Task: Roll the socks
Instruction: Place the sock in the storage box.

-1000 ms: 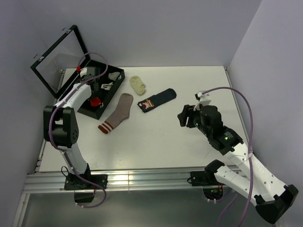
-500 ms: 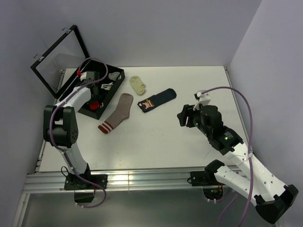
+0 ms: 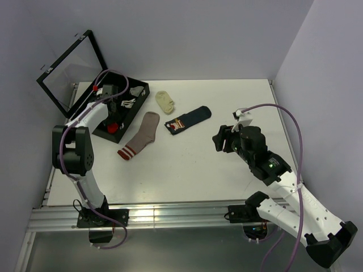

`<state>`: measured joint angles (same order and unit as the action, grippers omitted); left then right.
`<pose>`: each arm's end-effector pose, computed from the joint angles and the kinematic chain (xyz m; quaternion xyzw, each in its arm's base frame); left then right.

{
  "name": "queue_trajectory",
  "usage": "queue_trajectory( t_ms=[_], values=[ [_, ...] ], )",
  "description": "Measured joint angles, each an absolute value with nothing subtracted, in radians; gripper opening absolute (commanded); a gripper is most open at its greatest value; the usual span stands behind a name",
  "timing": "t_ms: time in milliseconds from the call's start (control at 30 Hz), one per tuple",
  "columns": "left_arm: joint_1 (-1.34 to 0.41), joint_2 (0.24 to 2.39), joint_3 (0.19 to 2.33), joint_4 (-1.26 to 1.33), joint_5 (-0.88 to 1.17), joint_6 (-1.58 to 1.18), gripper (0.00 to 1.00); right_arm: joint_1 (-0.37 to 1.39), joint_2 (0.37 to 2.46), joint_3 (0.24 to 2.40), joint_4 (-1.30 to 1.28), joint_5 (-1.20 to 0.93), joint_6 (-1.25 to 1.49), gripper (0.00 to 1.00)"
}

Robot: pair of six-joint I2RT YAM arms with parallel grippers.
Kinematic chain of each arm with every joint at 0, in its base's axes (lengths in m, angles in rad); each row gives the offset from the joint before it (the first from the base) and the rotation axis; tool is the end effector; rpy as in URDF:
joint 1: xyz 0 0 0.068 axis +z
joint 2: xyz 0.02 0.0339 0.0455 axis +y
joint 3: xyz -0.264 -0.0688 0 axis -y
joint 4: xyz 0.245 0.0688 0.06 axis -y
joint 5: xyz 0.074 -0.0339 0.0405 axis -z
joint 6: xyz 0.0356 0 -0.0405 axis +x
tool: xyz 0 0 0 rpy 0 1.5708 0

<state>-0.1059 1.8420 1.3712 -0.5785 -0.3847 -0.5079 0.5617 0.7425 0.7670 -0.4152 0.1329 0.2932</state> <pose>0.3888 -0.0279 0.2174 -0.2376 0.9194 0.0996 0.2970 0.1464 0.0866 0.3164 -0.0744 0.8266 0.1799 0.5281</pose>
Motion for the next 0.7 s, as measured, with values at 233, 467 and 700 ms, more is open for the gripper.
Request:
queue_trajectory(
  t_ms=[233,467,700],
  values=[
    [-0.096,1.875,1.411,-0.617,-0.349,-0.482,0.01,0.562,0.741,0.767,-0.415,0.138,0.294,0.64],
    [-0.08,1.896,1.428,-0.633,-0.3,-0.456,0.0,0.562,0.741,0.767,-0.415,0.139,0.293,0.64],
    [-0.055,1.951,1.443,-0.656,-0.232,-0.449,0.0,0.562,0.741,0.766,-0.414,0.142,0.294,0.64]
  ],
)
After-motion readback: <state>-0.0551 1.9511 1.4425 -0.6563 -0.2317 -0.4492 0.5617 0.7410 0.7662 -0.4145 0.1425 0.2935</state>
